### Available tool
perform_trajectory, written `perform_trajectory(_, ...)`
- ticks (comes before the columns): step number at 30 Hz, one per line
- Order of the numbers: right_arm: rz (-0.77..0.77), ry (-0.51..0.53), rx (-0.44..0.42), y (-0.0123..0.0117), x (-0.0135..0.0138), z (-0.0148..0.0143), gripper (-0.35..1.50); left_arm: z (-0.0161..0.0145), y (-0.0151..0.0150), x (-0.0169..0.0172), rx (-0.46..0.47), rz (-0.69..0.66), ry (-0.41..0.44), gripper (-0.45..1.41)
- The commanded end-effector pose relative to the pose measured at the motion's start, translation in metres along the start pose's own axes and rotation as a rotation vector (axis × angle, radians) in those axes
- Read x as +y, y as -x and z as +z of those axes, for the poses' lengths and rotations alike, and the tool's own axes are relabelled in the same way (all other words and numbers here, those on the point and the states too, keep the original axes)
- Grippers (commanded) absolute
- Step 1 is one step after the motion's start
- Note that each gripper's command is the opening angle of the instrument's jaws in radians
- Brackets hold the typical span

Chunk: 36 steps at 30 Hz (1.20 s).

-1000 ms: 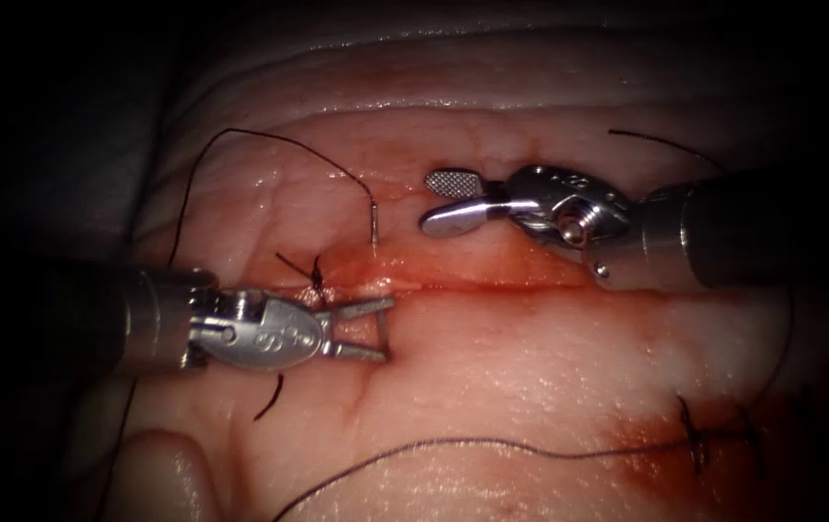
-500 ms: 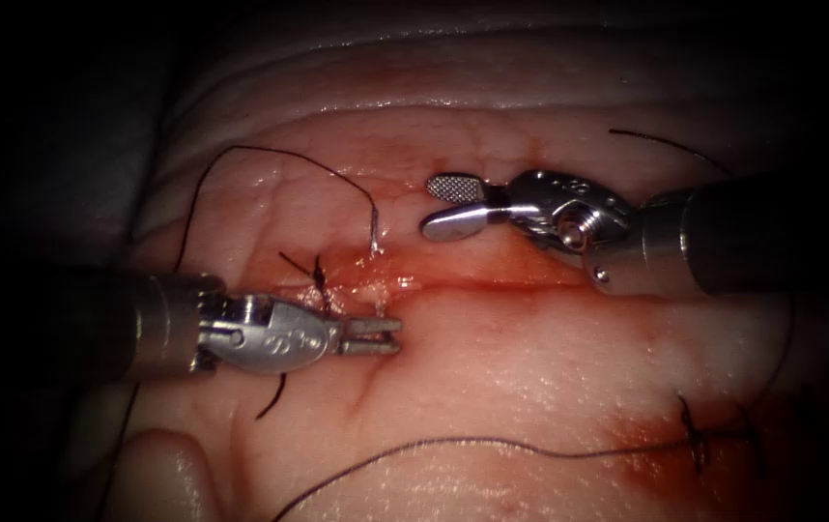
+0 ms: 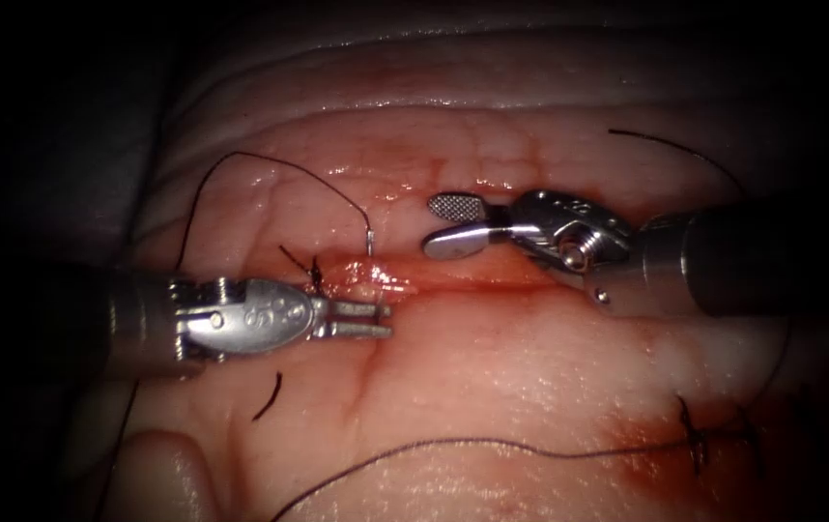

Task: Wound Closure
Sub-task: Use the left grasper to pull the needle through the skin.

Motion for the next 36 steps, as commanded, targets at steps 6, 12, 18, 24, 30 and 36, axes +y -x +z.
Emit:
perform_trajectory(6,0.012,-0.003,-0.001,0.0012,0.0001,0.0009,0.22,0.0003,-0.0015,0.0006,0.06,-0.18,0.101,-0.45)
perform_trajectory(12,0.019,-0.001,0.003,0.0018,0.0001,0.0009,0.21,-0.0004,-0.0041,0.0019,0.126,-0.337,0.244,-0.45)
perform_trajectory(18,0.024,-0.001,0.003,0.0018,0.0002,0.0009,0.21,-0.0015,-0.0064,0.0031,0.173,-0.339,0.294,-0.45)
perform_trajectory(24,0.029,-0.002,0.003,0.0019,0.0002,0.0009,0.21,-0.0038,-0.0104,0.0041,0.226,-0.168,0.243,-0.45)
perform_trajectory(30,0.026,-0.002,-0.001,0.0021,0.0002,0.0008,0.19,-0.0071,-0.0146,0.0022,0.241,0.143,-0.009,-0.45)
perform_trajectory(36,0.028,-0.001,-0.007,0.0024,0.0003,0.0007,0.16,-0.0089,-0.0171,0.0005,0.248,0.236,-0.12,-0.45)
